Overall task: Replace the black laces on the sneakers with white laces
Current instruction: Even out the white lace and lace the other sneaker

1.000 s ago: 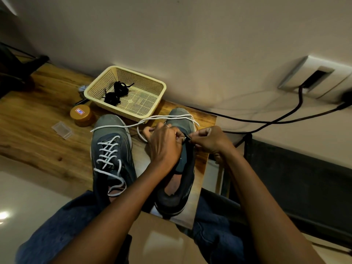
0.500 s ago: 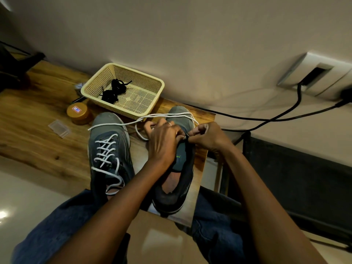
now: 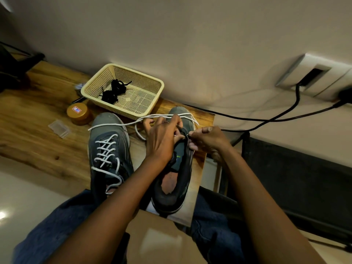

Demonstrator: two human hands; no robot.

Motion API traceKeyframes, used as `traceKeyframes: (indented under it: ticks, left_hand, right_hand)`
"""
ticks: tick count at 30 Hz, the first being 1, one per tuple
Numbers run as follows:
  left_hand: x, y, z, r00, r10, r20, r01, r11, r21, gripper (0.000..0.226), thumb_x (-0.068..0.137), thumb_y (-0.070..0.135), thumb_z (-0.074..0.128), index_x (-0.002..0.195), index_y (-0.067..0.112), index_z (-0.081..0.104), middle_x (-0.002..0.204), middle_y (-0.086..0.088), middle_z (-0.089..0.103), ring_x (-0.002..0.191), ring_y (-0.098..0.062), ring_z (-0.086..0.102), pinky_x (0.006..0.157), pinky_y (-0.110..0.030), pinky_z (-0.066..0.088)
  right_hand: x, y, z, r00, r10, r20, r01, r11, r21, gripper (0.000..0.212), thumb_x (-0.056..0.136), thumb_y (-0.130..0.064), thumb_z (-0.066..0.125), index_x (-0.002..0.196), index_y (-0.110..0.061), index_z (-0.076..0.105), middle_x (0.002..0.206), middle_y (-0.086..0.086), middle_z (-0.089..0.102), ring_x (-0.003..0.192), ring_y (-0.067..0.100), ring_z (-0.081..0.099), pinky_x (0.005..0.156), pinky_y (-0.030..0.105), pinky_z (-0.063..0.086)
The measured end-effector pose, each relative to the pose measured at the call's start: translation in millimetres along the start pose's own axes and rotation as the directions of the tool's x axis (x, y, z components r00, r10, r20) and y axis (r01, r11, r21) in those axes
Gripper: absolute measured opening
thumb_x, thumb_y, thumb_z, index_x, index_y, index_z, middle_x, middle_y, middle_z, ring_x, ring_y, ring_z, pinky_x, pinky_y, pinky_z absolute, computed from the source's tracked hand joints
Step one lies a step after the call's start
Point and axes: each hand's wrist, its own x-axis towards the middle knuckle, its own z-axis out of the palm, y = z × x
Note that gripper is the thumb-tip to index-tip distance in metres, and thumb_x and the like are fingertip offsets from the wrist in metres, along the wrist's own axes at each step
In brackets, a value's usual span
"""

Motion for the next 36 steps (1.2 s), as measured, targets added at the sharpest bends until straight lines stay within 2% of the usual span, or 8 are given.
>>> traceKeyframes:
  ticks: [11,14,16,20,24,27,32,36]
  left_hand:
    - [0,0,0,1.0,0.012,0.001,-0.012,1.0,-0.015,0.025,0.081,0.036,0.07,0.102,0.028,0.057,0.083,0.01,0.067,0.103,-0.014,0.049,0.084,-0.031,0.018]
    - [2,0,-1,1.0,0.007,0.012,-0.006,1.0,-0.005,0.024,0.08,0.038,0.07,0.1,0.03,0.06,0.085,0.012,0.069,0.102,-0.014,0.049,0.084,-0.033,0.018]
    - [3,0,-1,1.0,0.0,0.018,0.0,1.0,-0.001,0.022,0.08,0.039,0.07,0.099,0.031,0.061,0.084,0.013,0.068,0.102,-0.013,0.048,0.083,-0.033,0.017]
    - [2,1,-3,1.0,-0.01,0.024,0.01,1.0,-0.016,0.019,0.081,0.037,0.07,0.097,0.033,0.061,0.083,0.013,0.067,0.102,-0.013,0.047,0.081,-0.032,0.016]
    - [2,1,-4,1.0,-0.01,0.026,0.01,1.0,-0.022,0.019,0.081,0.038,0.07,0.097,0.033,0.061,0.084,0.013,0.068,0.102,-0.013,0.047,0.082,-0.032,0.017]
    - [2,1,-4,1.0,-0.014,0.018,0.014,1.0,-0.026,0.02,0.08,0.037,0.071,0.096,0.032,0.062,0.084,0.012,0.068,0.103,-0.013,0.048,0.083,-0.033,0.018]
    - [2,1,-6,0.999,-0.017,0.034,0.017,1.0,-0.019,0.018,0.081,0.037,0.069,0.097,0.032,0.062,0.084,0.012,0.068,0.104,-0.013,0.047,0.084,-0.033,0.018]
    - [2,2,-9,0.999,-0.02,0.051,0.021,1.0,-0.016,0.019,0.082,0.037,0.067,0.1,0.032,0.062,0.091,0.011,0.069,0.106,-0.014,0.046,0.087,-0.034,0.018]
  right_hand:
    - [4,-1,16,0.998,-0.009,-0.064,-0.004,0.978,-0.208,0.033,0.1,-0.004,0.042,0.068,-0.01,0.047,0.067,0.007,0.047,0.056,0.013,0.048,0.041,0.013,0.045]
    - [6,-6,11,0.984,0.118,-0.132,-0.109,0.991,0.076,0.02,0.101,0.0,0.034,0.099,0.001,0.053,0.073,0.009,0.044,0.063,0.021,0.053,0.052,0.023,0.054]
    - [6,-5,5,0.983,0.126,-0.132,-0.106,0.983,0.147,0.022,0.102,-0.004,0.035,0.117,0.004,0.048,0.076,0.009,0.046,0.073,0.025,0.061,0.063,0.032,0.056]
    - [-1,-1,5,0.999,0.003,-0.039,-0.004,0.999,-0.043,0.012,0.096,-0.013,0.056,0.093,-0.002,0.06,0.075,0.008,0.057,0.062,0.013,0.056,0.052,0.019,0.052]
    - [3,3,12,0.989,-0.05,-0.141,0.047,0.998,-0.03,0.018,0.094,-0.003,0.055,0.077,-0.007,0.055,0.069,0.008,0.056,0.054,0.013,0.053,0.044,0.018,0.046]
    - [7,-1,11,0.966,-0.032,-0.255,0.078,0.982,0.173,0.019,0.096,0.003,0.046,0.082,-0.008,0.052,0.07,0.008,0.053,0.051,0.014,0.052,0.041,0.019,0.045]
    - [4,4,14,0.989,-0.078,-0.125,0.071,0.996,-0.06,0.011,0.092,-0.009,0.06,0.086,0.0,0.062,0.068,0.008,0.058,0.053,0.012,0.052,0.044,0.019,0.044]
    - [7,-3,12,0.918,-0.113,-0.38,0.173,0.977,0.126,0.024,0.096,0.0,0.051,0.073,-0.007,0.055,0.065,0.007,0.055,0.05,0.011,0.051,0.043,0.017,0.044]
